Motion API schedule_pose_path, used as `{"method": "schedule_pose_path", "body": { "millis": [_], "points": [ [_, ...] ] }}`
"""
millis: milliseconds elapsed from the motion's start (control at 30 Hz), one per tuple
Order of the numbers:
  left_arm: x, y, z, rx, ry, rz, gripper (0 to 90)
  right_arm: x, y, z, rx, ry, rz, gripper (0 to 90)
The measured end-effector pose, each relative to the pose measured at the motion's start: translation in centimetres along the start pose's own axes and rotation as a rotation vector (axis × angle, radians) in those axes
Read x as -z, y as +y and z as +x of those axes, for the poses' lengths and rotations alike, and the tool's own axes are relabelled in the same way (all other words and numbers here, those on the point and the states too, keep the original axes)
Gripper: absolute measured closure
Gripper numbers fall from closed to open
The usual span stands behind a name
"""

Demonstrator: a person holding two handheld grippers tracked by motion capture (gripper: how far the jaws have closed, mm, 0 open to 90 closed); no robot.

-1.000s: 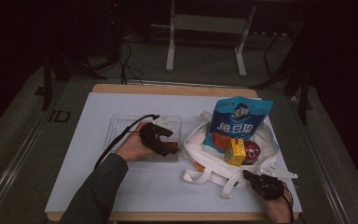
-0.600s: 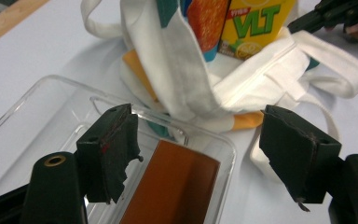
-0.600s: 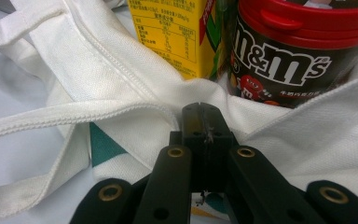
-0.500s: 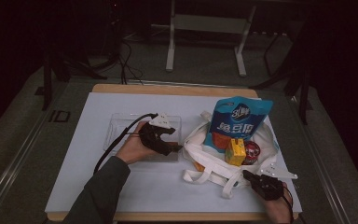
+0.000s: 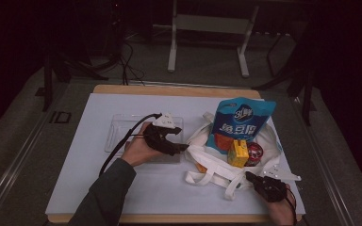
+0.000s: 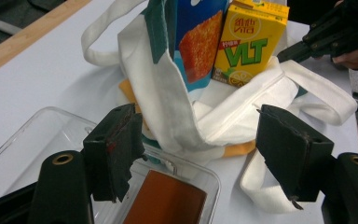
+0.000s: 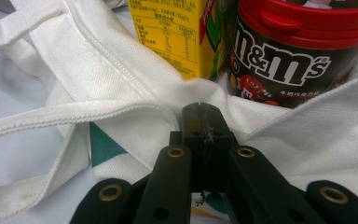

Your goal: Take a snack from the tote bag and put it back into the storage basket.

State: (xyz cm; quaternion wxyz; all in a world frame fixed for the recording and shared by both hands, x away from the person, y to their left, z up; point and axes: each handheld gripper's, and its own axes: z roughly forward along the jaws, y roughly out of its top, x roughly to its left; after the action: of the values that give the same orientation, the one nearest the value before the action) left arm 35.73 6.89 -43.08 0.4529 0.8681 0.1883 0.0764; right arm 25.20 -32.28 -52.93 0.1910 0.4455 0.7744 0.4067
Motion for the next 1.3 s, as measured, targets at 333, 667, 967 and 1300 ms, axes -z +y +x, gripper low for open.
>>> {"method": "schedule_pose_path", "body": {
  "millis": [333, 667, 967, 1300],
  "points": [
    [-0.3, 0.9, -0.9, -0.014, 0.017, -0.042, 30.0, 0.0, 0.0, 0.0, 0.0, -0.001, -0.001, 90.0],
    [-1.4, 1.6, -1.8, -0.023, 0.028, -0.067, 30.0, 0.0, 0.0, 0.0, 0.0, 0.0, -0.002, 90.0],
    [-2.7, 2.2, -2.6, -0.03, 0.002, -0.076, 29.9, 0.0, 0.0, 0.0, -0.001, 0.0, -0.003, 90.0],
    [-4.3, 3.2, -3.6, -0.045, -0.017, -0.078, 29.9, 0.0, 0.0, 0.0, -0.001, 0.001, -0.003, 90.0]
  ]
}}
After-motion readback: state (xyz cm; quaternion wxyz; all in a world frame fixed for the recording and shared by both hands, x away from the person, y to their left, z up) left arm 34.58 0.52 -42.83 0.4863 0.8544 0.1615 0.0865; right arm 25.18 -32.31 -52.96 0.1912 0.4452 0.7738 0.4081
